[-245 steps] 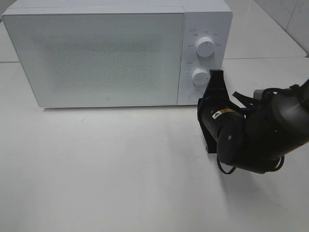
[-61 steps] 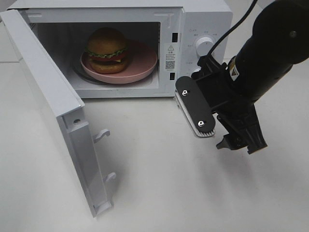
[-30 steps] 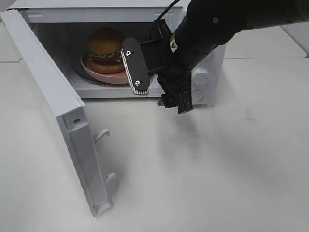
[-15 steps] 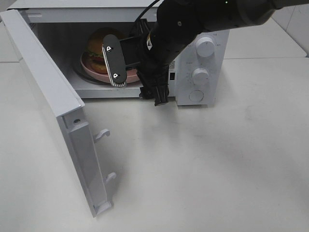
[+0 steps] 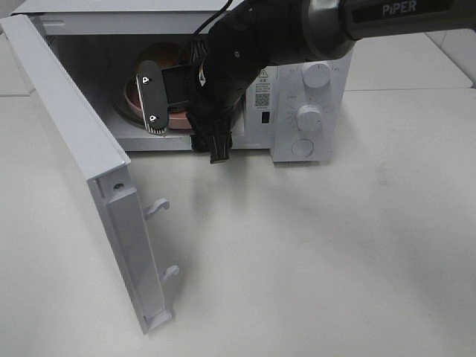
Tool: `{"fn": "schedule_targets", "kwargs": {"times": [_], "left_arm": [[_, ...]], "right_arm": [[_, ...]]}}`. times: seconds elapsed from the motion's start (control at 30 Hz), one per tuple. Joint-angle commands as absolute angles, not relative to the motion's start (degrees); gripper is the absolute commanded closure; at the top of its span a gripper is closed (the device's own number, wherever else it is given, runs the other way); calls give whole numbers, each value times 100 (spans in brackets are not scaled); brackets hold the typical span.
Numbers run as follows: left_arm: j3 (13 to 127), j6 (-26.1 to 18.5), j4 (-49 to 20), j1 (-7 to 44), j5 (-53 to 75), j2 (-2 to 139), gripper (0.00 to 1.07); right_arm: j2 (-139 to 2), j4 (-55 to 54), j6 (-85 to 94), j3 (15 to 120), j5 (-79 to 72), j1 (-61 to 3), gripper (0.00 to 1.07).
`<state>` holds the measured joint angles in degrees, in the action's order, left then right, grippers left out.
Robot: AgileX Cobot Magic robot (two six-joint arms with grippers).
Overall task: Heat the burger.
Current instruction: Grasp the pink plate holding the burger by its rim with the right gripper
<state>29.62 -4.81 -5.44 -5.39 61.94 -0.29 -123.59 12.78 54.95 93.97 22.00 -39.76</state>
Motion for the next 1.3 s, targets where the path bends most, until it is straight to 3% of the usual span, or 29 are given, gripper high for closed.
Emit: {"fn": "schedule_targets", "kwargs": {"times": [0.03, 0.6, 0.7, 0.73, 0.77, 0.83, 0.87, 0.9, 0.93, 0.97, 1.3], "left_arm": [[2962, -476, -556, -550, 6131, -74, 9], [2962, -476, -556, -550, 6131, -74, 9], [2962, -476, -556, -550, 6131, -74, 9], [2962, -476, -556, -550, 6131, -74, 9], [2962, -476, -556, -550, 6131, -74, 9], [2962, -476, -556, -550, 6131, -74, 9], [2962, -476, -556, -550, 6131, -74, 9], [2962, -476, -556, -550, 6131, -74, 9], [2962, -476, -556, -550, 6131, -74, 9], [2962, -476, -556, -550, 6131, -74, 9], [2962, -476, -556, -550, 6131, -74, 9]], "right_arm": [[-12588, 1301, 5432, 9689, 2229, -4016, 26], [-13688, 1238, 4962, 11236, 2916, -4005, 27], [-13820, 1106, 4859, 11516, 3025, -4005, 35], [-13837, 1106, 4819, 11539, 3025, -4005, 45], [-13837, 1106, 4819, 11539, 3025, -4005, 45], [-13837, 1112, 4807, 11551, 2997, -4005, 79], [-13837, 1112, 4807, 11551, 2997, -4005, 79], [-13837, 1112, 4807, 11551, 3025, -4005, 90], [-13837, 1112, 4807, 11551, 3025, -4005, 90], [-13837, 1112, 4813, 11551, 3117, -4005, 107], [-13797, 1112, 4813, 11551, 3157, -4005, 107]]}}
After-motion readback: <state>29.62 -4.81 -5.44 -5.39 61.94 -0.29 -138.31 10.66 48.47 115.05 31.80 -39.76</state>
